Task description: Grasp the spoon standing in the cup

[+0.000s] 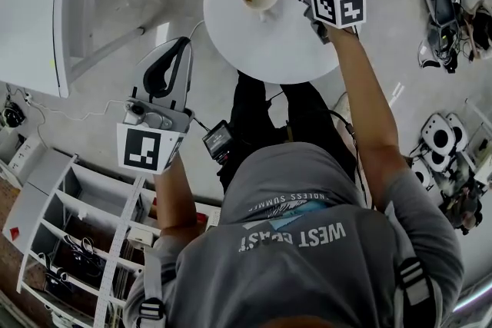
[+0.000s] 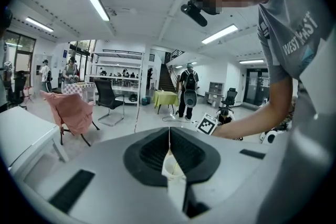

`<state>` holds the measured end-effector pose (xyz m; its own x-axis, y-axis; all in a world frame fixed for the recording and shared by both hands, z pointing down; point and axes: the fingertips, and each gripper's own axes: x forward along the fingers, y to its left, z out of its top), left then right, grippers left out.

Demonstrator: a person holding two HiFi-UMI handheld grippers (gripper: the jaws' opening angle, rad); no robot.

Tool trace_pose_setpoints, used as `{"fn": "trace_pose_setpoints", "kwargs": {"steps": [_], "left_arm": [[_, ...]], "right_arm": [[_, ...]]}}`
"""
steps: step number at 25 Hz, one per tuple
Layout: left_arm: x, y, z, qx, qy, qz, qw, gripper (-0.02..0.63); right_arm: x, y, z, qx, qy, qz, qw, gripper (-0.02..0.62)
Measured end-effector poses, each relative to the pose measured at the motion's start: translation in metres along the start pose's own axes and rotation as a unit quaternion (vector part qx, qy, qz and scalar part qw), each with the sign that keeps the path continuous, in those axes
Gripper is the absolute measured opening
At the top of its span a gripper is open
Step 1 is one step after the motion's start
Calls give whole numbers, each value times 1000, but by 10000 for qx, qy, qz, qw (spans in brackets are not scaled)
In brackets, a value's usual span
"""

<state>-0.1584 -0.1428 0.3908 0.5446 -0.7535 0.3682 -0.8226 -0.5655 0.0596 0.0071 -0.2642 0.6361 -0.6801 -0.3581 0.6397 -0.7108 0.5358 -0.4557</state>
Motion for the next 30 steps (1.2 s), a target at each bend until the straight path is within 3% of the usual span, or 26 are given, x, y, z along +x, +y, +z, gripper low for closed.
{"fn": "trace_pose_setpoints", "kwargs": {"steps": [6,10,22,30], "left_arm": [[1,1,3,35,-66,-24,10000,9],[1,1,3,41,-25,20,10000,9],[2,2,8,-82,-60,81,9999,9],[3,4,9,101,-136,-18,9999,9]], "right_arm": [[5,0,-2,-3,100,1,9999,129],[3,0,-4,18,156,-7,9999,70],[-20,21,19,404,-211,477,9978,5],[-36,30,33,512,-481,724,9949,3]]}}
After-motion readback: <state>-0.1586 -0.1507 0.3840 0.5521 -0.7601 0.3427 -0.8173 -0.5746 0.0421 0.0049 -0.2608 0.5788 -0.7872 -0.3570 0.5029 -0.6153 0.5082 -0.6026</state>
